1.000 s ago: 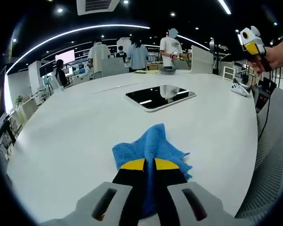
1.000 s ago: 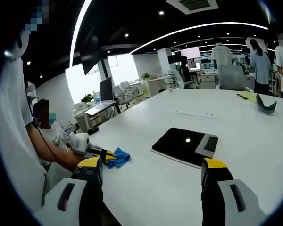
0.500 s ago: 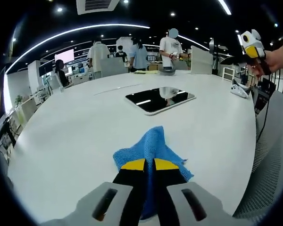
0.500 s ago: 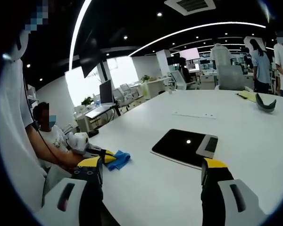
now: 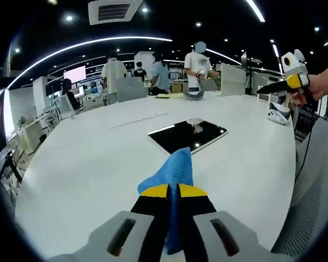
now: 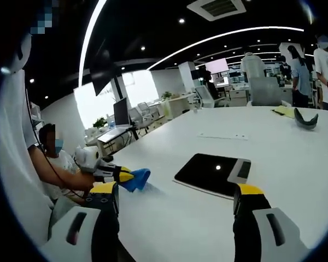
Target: Wipe the mirror surface with the cleaning cloth until all visible marks leave the cleaned area.
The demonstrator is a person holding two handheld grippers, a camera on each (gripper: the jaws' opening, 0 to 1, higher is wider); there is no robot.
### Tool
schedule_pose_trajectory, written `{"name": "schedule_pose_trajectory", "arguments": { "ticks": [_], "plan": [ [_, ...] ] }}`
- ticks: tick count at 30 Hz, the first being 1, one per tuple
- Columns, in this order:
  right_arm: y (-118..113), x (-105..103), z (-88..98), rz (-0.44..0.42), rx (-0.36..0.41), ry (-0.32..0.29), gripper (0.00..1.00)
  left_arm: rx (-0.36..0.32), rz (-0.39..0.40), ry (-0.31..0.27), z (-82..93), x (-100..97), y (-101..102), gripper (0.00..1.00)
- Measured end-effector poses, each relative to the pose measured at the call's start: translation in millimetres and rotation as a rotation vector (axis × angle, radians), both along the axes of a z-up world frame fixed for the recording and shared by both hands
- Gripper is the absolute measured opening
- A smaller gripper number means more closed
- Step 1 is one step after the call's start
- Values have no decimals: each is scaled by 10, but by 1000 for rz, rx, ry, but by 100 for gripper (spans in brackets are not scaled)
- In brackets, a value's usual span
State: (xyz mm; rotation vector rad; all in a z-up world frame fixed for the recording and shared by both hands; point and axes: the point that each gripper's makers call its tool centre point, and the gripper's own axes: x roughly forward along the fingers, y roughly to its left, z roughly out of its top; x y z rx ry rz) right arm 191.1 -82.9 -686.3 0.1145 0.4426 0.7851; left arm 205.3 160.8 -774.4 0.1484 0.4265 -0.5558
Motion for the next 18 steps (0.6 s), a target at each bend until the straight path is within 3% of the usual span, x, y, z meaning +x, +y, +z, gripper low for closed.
{"name": "schedule_pose_trajectory", "arguments": {
  "ticks": [9, 18],
  "plan": [
    [-85, -17, -33, -25, 18, 4, 86, -8, -25, -42, 225, 235, -167, 2],
    [-152, -15, -59, -51, 26, 11, 86, -8, -9, -73, 351, 549, -176, 2]
  ]
}}
